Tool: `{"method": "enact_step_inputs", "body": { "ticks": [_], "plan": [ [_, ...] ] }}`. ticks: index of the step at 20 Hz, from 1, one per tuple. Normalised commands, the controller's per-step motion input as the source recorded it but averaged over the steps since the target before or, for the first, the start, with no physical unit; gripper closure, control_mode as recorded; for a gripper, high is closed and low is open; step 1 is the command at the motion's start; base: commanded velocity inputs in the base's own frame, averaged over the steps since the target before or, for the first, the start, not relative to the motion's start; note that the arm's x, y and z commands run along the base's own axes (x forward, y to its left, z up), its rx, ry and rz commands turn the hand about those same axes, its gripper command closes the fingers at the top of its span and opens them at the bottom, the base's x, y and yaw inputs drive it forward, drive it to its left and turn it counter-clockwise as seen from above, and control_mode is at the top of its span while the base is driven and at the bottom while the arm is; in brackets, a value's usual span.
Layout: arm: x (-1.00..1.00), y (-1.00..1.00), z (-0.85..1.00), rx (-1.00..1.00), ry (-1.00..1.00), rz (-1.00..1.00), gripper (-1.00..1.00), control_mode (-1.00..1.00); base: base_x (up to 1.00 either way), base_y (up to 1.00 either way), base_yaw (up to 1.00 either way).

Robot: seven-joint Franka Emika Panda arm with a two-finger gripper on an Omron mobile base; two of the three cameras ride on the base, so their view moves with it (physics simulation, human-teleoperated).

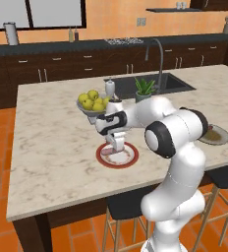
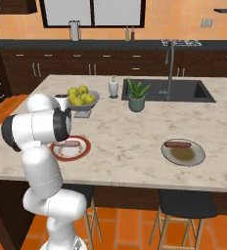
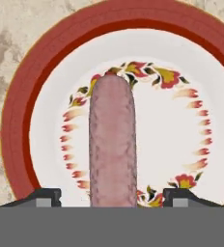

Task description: Place one bun and one sausage from the bowl on each plate.

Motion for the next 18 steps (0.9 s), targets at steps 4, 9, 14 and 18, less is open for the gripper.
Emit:
{"method": "enact_step_inputs", "body": {
  "ticks": [4,9,14,18],
  "plan": [
    [-0.71,-0.23,0.91,0.14,-0.1,0.01,-1.0,-1.0,0.0,0.0,0.0],
    [-1.0,-0.31,1.0,0.21,-0.15,0.01,-1.0,-1.0,0.0,0.0,0.0],
    [-1.0,-0.26,1.0,0.12,-0.06,0.06,-1.0,-1.0,0.0,0.0,0.0],
    [-1.0,-0.01,1.0,-0.07,-0.13,0.25,-1.0,-1.0,0.0,0.0,0.0]
  ]
}}
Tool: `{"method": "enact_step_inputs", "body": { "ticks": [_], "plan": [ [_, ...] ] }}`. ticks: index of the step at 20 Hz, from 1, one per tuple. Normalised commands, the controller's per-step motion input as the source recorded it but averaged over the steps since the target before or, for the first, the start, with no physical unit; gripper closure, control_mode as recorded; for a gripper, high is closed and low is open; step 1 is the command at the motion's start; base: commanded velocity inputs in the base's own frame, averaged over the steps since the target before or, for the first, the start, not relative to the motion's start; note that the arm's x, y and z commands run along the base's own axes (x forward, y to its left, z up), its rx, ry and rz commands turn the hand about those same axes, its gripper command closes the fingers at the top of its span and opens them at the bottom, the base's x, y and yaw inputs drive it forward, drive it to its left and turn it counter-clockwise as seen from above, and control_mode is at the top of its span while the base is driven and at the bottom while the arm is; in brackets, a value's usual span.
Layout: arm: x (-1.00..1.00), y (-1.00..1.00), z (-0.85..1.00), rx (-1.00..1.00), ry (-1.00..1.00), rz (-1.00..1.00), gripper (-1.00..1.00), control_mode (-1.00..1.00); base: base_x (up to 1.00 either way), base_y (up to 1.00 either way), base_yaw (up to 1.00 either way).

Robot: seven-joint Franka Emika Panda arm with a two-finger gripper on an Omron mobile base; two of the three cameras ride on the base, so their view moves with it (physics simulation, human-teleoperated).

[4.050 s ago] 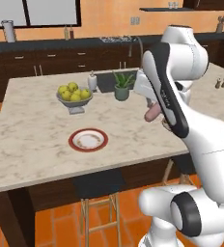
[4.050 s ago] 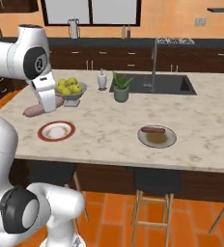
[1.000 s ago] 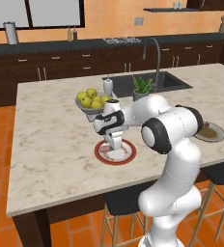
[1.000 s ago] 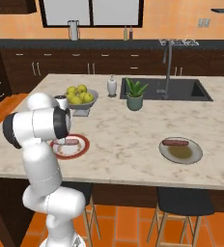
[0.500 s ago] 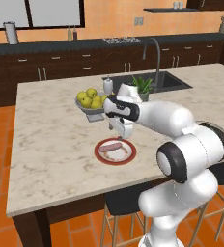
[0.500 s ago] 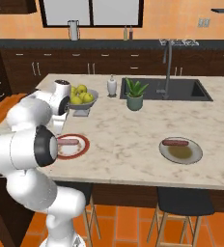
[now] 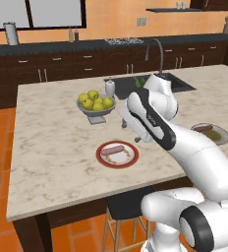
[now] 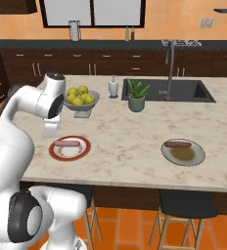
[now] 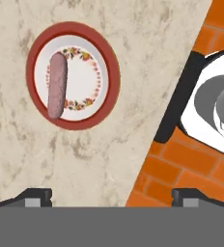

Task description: Place one bun and one sausage from the bowl on each plate.

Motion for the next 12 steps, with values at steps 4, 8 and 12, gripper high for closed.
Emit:
{"method": "enact_step_inputs", "body": {
  "ticks": [4,8,12],
  "plan": [
    [-1.0,0.0,1.0,-0.25,-0.14,0.31,-1.0,-1.0,0.0,0.0,0.0],
    [-1.0,0.0,0.93,-0.32,-0.03,0.28,-1.0,-1.0,0.0,0.0,0.0],
    [-0.95,0.0,0.54,-0.2,0.0,0.21,-1.0,-1.0,0.0,0.0,0.0]
  ]
}}
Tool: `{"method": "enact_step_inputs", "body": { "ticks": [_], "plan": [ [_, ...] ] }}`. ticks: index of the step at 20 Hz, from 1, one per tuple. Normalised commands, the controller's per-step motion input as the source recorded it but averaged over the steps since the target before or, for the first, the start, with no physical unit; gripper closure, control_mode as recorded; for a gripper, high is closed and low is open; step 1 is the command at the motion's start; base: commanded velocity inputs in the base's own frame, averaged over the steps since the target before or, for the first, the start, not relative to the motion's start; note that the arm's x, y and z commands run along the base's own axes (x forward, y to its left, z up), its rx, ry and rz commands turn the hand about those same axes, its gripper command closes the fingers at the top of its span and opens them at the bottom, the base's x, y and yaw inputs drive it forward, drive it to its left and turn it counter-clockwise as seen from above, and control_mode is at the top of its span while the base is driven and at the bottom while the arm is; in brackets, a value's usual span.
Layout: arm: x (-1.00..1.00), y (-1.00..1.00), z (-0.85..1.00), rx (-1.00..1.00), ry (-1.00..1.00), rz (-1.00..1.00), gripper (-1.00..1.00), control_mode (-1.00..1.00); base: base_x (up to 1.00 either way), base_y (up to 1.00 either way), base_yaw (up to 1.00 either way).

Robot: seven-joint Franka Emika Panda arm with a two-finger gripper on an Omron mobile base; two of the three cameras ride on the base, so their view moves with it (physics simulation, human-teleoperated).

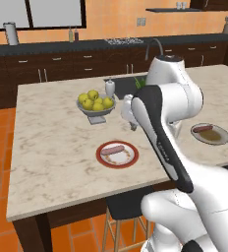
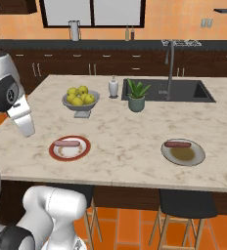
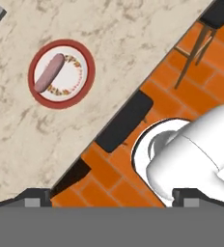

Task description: Place one bun and one sausage from the bowl on each plate.

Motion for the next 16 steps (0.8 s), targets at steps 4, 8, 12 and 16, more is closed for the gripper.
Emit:
{"method": "enact_step_inputs", "body": {
  "ticks": [4,8,12,16],
  "plan": [
    [-0.93,-0.24,0.17,0.01,0.0,0.06,-1.0,-1.0,0.0,0.0,0.0],
    [-0.25,-0.12,0.0,0.03,0.0,0.0,-1.0,1.0,-0.66,-0.57,0.0],
    [0.0,0.0,0.0,0.0,0.0,0.0,-1.0,1.0,-0.22,-1.0,-0.01],
    [0.0,0.0,0.0,0.0,0.0,0.0,-1.0,1.0,-0.01,-1.0,-0.01]
  ]
}}
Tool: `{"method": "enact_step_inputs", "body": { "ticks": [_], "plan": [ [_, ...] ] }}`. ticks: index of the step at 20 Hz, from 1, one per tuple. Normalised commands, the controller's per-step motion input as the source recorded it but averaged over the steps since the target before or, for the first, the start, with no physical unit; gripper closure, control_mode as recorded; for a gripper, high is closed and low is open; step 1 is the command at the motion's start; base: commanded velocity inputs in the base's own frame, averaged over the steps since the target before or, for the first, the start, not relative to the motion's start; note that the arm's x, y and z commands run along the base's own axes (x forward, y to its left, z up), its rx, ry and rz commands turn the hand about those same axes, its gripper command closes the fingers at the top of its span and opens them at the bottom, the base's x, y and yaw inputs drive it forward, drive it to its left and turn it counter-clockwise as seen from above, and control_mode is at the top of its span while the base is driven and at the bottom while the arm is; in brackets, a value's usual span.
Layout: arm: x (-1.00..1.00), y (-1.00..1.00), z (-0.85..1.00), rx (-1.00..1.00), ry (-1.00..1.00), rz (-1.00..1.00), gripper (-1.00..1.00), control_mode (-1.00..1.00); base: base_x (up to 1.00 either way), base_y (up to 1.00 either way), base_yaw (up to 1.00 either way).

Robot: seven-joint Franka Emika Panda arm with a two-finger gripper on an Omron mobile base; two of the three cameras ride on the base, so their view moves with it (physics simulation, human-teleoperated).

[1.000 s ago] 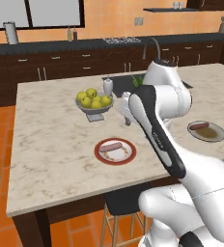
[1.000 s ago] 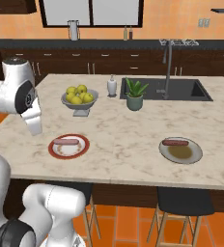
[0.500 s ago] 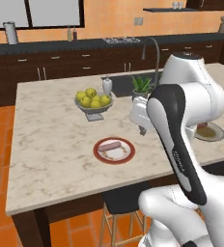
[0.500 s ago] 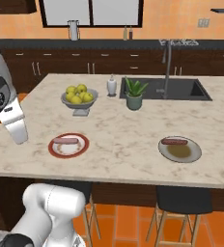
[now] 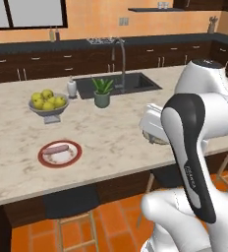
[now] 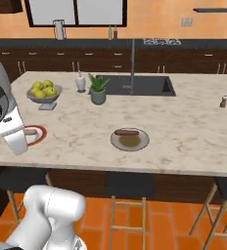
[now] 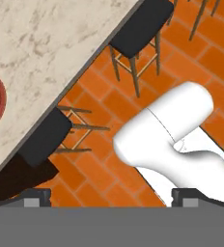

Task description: Place one bun and one sausage from the bowl on each plate.

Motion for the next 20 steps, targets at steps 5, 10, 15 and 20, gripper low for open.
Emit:
{"method": "enact_step_inputs", "body": {
  "ticks": [5,10,15,20],
  "plan": [
    [0.0,0.0,0.0,0.0,0.0,0.0,-1.0,1.0,0.0,-1.0,0.0],
    [0.0,0.0,0.0,0.0,0.0,0.0,-1.0,1.0,0.0,-1.0,0.0],
    [0.0,0.0,0.0,0.0,0.0,0.0,-1.0,1.0,0.0,-1.0,0.0],
    [0.0,0.0,0.0,0.0,0.0,0.0,-1.0,1.0,0.0,-1.0,0.0]
  ]
}}
